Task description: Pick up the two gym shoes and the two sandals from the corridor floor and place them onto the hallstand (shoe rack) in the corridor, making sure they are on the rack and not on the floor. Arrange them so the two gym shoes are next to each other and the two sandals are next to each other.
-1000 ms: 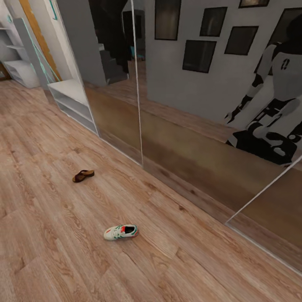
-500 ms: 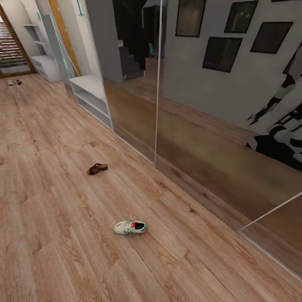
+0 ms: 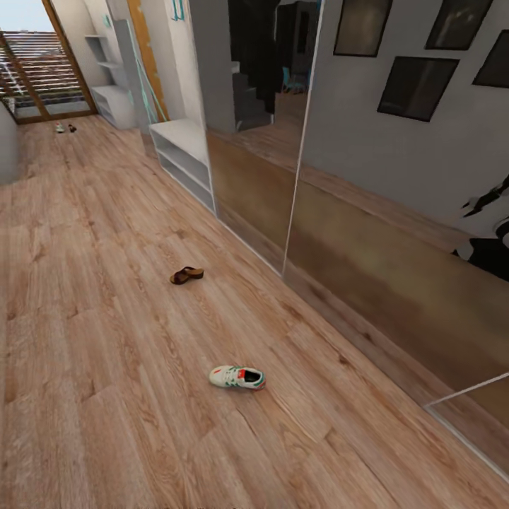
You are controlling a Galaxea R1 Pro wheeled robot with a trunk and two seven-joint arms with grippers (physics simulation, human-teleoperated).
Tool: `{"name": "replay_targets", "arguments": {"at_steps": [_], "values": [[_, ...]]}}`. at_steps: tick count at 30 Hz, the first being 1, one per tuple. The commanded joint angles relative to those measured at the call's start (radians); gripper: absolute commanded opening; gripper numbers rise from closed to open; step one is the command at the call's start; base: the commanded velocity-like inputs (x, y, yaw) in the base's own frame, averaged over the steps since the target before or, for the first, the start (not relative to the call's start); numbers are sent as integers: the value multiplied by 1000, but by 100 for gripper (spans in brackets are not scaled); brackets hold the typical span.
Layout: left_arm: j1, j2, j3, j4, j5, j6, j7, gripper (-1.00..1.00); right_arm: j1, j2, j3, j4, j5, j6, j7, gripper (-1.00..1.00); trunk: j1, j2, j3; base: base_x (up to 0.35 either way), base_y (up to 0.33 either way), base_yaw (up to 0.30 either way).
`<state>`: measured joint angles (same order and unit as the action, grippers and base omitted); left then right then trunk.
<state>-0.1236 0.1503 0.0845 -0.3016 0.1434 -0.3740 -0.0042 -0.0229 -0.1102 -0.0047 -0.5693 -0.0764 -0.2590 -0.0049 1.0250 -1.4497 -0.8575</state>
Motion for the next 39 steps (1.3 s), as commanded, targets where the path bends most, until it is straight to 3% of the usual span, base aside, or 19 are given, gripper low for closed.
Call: {"name": "replay_targets", "arguments": {"at_steps": [1,39], "values": [[-1,0,-1,1,7,-3,0,100,0,0,2,0,-8,-3,-1,100,0,0,-2,32,76,237],[-1,2,1,1,12,-3,0,100,0,0,2,0,-8,-3,0,100,0,0,-38,137,273,237]]}}
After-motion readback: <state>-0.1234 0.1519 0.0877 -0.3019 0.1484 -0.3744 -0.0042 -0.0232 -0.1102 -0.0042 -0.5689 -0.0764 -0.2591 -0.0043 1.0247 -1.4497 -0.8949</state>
